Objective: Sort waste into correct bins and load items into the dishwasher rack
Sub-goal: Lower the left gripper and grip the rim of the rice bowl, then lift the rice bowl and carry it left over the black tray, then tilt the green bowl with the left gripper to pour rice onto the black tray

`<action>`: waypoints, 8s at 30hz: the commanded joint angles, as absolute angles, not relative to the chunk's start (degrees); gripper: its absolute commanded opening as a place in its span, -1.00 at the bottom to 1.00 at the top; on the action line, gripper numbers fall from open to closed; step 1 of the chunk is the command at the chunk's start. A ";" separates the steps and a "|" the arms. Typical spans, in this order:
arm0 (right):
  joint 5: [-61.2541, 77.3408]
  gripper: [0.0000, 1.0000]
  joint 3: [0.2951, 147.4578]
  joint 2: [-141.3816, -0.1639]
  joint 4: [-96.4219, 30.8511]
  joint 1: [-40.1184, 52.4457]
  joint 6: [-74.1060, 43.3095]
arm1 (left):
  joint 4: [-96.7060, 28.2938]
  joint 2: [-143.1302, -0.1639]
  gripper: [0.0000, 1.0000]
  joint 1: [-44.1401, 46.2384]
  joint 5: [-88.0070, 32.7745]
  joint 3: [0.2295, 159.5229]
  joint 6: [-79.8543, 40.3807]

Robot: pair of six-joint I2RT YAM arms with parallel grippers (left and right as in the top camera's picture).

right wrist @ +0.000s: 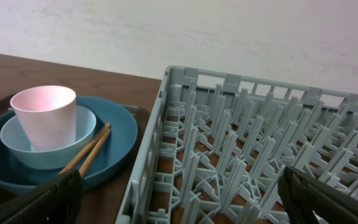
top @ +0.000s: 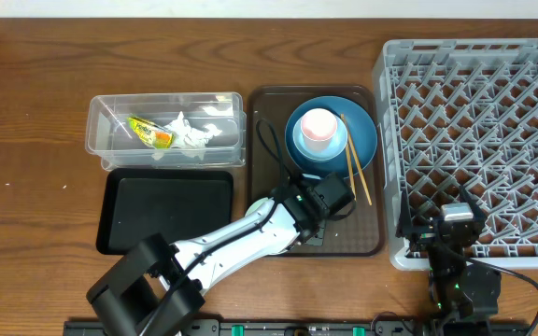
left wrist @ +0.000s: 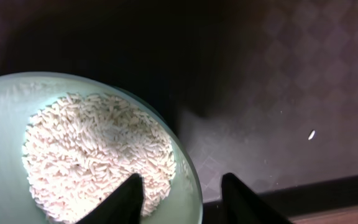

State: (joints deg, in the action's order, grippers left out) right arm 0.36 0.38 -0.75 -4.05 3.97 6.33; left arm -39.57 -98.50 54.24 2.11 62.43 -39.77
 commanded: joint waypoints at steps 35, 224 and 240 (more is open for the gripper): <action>0.01 0.99 0.32 -0.71 -4.27 4.62 6.50 | -36.49 -99.02 -0.49 56.77 8.69 59.83 -40.84; 0.01 0.98 0.32 -0.71 -4.27 4.62 6.48 | -70.87 -88.62 -0.88 -30.63 -68.34 59.02 27.73; 0.01 0.98 0.32 -0.71 -4.29 4.64 6.50 | -75.81 -88.62 -0.88 -30.57 -68.42 59.02 29.15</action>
State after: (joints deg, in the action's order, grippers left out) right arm 0.36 0.38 -0.75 -4.05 3.97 6.33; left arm -74.26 -88.75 -30.33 -66.35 59.44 27.14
